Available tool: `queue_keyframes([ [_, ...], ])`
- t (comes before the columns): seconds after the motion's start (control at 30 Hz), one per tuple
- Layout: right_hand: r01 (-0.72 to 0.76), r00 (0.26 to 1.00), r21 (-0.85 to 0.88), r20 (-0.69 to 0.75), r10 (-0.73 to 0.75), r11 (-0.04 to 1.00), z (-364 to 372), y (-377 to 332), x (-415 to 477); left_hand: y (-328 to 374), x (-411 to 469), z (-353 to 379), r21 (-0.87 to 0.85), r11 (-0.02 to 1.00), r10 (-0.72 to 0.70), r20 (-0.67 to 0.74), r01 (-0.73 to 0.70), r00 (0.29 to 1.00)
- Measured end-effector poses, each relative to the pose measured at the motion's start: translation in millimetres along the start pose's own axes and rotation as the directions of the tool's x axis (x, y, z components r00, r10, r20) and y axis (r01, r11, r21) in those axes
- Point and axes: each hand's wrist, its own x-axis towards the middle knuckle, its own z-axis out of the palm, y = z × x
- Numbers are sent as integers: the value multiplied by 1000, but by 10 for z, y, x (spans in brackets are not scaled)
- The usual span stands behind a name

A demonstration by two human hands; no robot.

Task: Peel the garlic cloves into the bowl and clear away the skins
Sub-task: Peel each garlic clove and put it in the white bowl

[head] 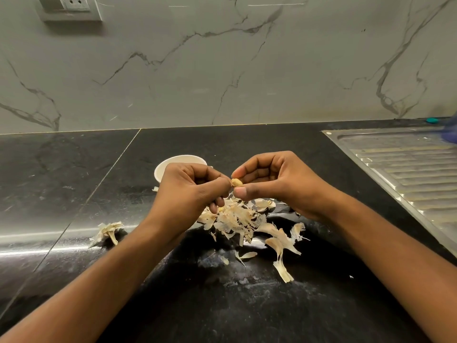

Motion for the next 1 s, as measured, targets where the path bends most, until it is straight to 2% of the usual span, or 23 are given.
queue_keyframes([
  [0.23, -2, 1000, 110, 12, 1, 994, -17, -9, -3, 18, -7, 0, -5, 1000, -11, -5, 11, 1000],
  [0.57, -34, 990, 397, -112, 86, 917, -158, -16, 36, 23, -6, -14, -20, 999, -42, -91, 40, 995],
  [0.7, -66, 986, 431, -108, 124, 900, -166, -5, 45, 9, 1, -11, 96, 995, 11, -114, 0, 993],
  [0.83, -61, 980, 424, -144, 134, 904, -152, 8, 53, -21, -12, 4, 270, 959, 107, -71, -84, 992],
  [1.0, -31, 975, 443, -182, 124, 896, -162, 24, 51, -50, 18, -18, 279, 956, 112, -67, -90, 991],
])
